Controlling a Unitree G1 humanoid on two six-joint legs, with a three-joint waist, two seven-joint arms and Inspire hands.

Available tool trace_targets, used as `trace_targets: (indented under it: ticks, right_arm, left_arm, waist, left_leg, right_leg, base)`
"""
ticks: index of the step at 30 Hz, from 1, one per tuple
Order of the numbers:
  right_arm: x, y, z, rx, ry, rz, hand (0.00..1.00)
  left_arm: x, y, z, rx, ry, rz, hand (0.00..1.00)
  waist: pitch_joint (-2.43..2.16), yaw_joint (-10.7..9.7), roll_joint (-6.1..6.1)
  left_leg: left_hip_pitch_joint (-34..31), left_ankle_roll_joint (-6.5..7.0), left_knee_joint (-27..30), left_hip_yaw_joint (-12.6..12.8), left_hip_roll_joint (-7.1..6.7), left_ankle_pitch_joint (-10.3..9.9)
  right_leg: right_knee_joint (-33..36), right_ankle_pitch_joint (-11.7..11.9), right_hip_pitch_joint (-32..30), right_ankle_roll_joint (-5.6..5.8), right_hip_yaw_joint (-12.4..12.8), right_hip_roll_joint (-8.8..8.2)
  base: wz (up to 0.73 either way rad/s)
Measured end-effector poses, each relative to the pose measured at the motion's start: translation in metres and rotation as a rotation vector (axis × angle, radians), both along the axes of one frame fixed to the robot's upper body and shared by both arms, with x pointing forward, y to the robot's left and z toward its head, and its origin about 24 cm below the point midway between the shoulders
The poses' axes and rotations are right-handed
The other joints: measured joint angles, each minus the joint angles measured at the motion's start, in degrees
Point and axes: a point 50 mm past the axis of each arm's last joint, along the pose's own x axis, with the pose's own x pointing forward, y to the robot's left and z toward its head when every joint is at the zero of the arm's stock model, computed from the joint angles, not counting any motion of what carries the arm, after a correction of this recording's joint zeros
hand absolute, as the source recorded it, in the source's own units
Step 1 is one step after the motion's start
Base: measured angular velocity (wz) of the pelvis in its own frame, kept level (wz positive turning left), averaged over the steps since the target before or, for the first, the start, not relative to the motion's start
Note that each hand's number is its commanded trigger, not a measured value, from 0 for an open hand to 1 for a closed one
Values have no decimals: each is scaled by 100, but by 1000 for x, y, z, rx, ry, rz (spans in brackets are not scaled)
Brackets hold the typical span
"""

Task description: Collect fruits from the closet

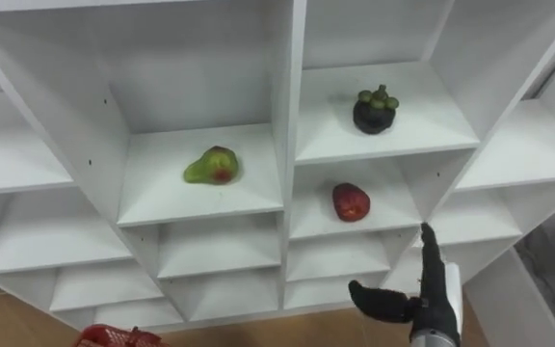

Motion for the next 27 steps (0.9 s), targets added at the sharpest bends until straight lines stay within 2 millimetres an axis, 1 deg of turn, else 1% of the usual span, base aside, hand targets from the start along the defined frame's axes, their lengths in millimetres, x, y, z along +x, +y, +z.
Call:
trace_targets:
  ticks: [2,3,6,8,11,15,17,23,27]
  right_arm:
    - [7,1,13,-6,-82,-7,0]
    - [8,2,16,-7,-99,-7,0]
    - [12,7,26,-9,-156,4,0]
    - [17,11,41,-15,-227,12,0]
    - [22,16,58,-43,-309,31,0]
    - [25,20,65,-57,-351,63,0]
    - [28,22,69,-91,-371,79,0]
    - [33,26,85,-94,-454,75,0]
    - [34,25,86,-114,-457,95,0]
  left_arm:
    - [-3,3,0,4,12,6,100]
    - [-4,3,0,2,10,13,100]
    - [-15,4,-1,-3,30,46,100]
    - [-22,4,-2,-5,46,51,100]
    - [-21,4,-2,0,48,28,100]
    - [-19,2,-2,3,51,-8,100]
    - [-19,2,-2,4,54,-17,100]
    - [-14,1,-2,8,46,-44,100]
    - [-15,1,-2,10,47,-44,100]
  waist:
    - [-5,3,38]
    - [-6,2,42]
    - [-15,7,66]
    - [-12,-1,98]
    - [-19,17,119]
    - [-18,21,112]
    - [-14,35,95]
    - [-12,58,48]
    - [5,144,-5]
  left_leg:
    - [-2,1,-44,-1,4,-1]
    - [-3,1,-51,-1,4,-1]
    - [1,2,-69,4,6,0]
    - [1,2,-75,31,6,0]
    - [2,2,-75,35,7,1]
    - [2,2,-80,46,5,1]
    - [1,2,-83,45,6,1]
    - [-27,2,-89,40,6,1]
    - [-4,2,-89,41,7,1]
  right_leg:
    - [7,19,-29,4,1,9]
    - [11,25,-37,5,2,11]
    - [39,32,-62,5,48,25]
    - [70,32,-82,5,53,26]
    - [68,31,-78,5,55,31]
    - [69,31,-85,5,68,34]
    - [68,31,-87,6,67,35]
    - [72,31,-120,6,66,37]
    - [72,31,-94,6,59,37]
  base:
    - [0]
    - [0]
    - [-5]
    - [-4]
    - [0]
    - [0]
    - [0]
    - [0]
    - [0]
